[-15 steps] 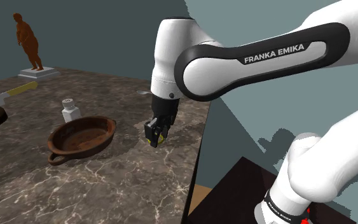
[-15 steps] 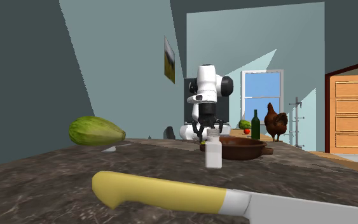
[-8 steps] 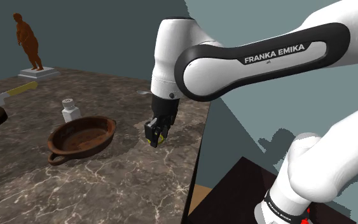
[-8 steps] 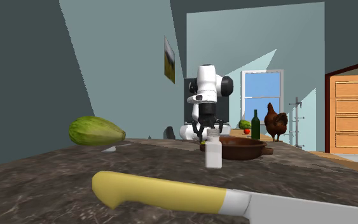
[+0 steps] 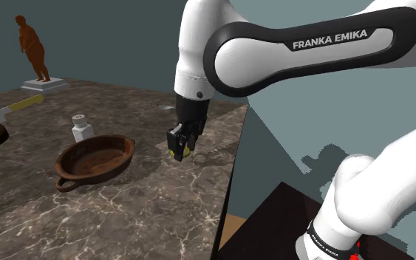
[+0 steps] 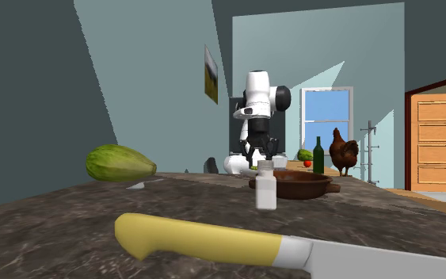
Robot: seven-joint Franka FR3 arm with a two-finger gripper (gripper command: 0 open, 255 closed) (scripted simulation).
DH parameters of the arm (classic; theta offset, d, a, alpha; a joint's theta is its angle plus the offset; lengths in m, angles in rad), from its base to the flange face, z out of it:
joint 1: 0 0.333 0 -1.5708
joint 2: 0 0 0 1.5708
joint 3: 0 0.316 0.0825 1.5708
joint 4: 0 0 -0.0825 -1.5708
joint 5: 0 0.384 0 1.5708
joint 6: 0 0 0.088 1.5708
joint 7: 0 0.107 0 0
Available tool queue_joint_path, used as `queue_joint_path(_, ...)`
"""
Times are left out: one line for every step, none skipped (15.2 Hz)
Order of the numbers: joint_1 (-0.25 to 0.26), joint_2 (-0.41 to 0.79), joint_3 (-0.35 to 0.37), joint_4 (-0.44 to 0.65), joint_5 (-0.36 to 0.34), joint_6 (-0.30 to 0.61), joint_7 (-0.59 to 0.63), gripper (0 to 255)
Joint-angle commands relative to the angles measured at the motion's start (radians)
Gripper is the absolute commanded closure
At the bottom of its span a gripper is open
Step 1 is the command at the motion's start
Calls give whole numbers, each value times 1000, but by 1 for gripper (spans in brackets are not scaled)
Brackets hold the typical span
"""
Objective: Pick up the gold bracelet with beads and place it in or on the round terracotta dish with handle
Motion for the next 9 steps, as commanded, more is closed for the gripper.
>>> queue_joint_path(-2,-2,-5,27,-3,-29,-1,255)
queue_joint_path(-3,-2,-7,40,-4,-42,0,255)
queue_joint_path(-3,-1,-8,53,-5,-55,0,255)
queue_joint_path(-4,-1,-10,67,-7,-69,1,255)
queue_joint_path(-5,0,-11,81,-8,-82,2,255)
queue_joint_path(-6,1,-13,95,-9,-95,2,255)
queue_joint_path(-7,2,-14,109,-11,-108,3,255)
queue_joint_path(-7,3,-15,124,-12,-122,4,255)
queue_joint_path(-8,5,-16,138,-13,-135,5,255)
